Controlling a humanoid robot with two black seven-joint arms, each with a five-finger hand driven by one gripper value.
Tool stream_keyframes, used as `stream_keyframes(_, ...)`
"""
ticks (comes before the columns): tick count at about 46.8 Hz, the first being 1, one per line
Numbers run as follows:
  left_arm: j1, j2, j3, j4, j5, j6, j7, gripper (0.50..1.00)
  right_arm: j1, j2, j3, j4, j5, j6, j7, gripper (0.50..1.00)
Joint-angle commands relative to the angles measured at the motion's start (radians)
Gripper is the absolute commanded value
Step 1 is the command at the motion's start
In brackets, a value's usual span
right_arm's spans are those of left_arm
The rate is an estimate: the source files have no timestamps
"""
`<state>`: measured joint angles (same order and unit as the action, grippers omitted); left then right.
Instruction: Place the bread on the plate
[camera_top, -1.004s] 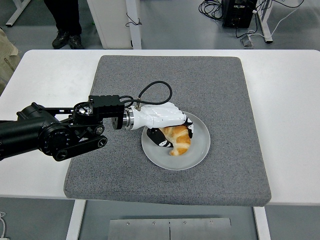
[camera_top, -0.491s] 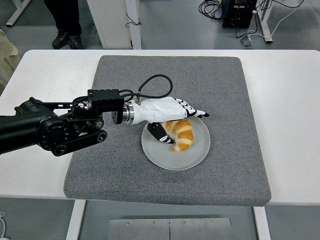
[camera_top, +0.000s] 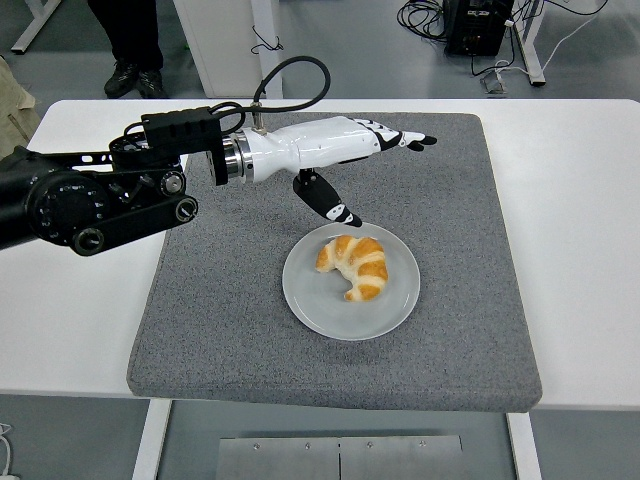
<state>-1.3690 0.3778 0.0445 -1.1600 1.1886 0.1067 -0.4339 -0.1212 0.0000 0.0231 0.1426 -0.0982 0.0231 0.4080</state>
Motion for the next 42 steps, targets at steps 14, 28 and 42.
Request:
stream_keyframes(14, -0.022, 0.069, -0.109, 0.003, -0.228, -0.048, 0.004, 0.968, 0.000, 0.000, 0.000, 0.000, 0.000, 0.000, 0.000, 1.000)
stream_keyframes(28, -0.013, 0.092, -0.156, 0.066, -0.472, -0.055, 0.006, 0.969, 0.000, 0.000, 0.001, 0.000, 0.000, 0.000, 0.000, 1.000)
stream_keyframes(42, -0.005, 0.023, -0.176, 0.244, -0.750, -0.088, 0.010, 0.969, 0.000, 0.000, 0.000, 0.000, 0.000, 0.000, 0.000, 1.000)
